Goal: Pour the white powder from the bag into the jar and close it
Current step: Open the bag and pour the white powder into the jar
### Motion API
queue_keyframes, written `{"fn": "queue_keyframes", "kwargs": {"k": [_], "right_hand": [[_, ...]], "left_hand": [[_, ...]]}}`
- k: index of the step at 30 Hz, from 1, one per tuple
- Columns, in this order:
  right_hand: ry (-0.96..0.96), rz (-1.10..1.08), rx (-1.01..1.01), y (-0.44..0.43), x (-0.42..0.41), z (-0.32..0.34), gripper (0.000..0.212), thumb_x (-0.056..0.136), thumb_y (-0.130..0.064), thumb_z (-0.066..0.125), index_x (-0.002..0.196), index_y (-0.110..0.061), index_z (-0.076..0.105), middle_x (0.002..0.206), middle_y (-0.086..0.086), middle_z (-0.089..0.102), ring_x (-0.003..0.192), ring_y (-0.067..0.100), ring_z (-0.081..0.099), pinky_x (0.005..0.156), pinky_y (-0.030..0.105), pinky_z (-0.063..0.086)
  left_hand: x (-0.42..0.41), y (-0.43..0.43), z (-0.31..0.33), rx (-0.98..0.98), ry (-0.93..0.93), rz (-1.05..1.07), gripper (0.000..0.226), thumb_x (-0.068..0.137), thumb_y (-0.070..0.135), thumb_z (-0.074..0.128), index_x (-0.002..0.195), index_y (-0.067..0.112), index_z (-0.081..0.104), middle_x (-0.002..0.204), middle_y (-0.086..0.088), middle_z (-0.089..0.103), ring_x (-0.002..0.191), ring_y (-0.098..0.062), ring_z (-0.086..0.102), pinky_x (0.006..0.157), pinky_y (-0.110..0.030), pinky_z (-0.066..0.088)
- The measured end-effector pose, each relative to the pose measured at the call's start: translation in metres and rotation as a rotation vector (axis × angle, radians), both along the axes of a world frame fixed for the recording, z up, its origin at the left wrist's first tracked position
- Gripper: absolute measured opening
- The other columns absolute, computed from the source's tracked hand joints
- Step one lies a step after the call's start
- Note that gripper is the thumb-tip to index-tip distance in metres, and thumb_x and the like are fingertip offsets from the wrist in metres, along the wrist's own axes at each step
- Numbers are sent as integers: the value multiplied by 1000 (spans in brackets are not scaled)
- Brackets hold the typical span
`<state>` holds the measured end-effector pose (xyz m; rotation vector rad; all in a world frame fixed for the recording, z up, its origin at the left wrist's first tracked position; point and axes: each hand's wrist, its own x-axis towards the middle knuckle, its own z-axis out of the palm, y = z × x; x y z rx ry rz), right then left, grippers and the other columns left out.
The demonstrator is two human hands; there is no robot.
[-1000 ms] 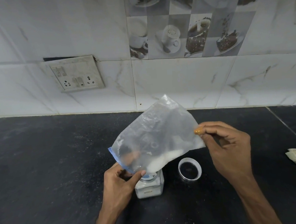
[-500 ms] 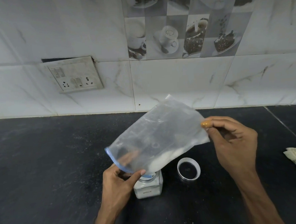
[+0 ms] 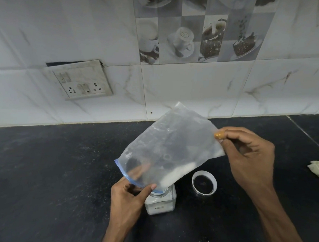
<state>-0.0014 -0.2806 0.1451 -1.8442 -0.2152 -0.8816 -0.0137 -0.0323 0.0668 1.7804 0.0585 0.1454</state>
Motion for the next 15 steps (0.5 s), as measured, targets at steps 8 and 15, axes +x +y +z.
{"fn": "queue_keyframes", "kwargs": {"k": [8,15], "right_hand": [[13,40,-33,1,0,0,34,80,14,70,90,-18,73,90,-8,74,87,8,71,81,18,55],[145,206,-146,-2,-1,-2,56,73,8,78,121,-18,65,125,-4,64,119,13,62,95,29,54]], "left_hand": [[-1,3,1,-12,-3,10,40,66,-4,86,101,12,75,84,18,77,61,1,71,58,-9,52],[-2,1,2,-12,1,-16,46,68,-1,85,107,22,74,67,13,75,51,2,62,54,-9,48]]}}
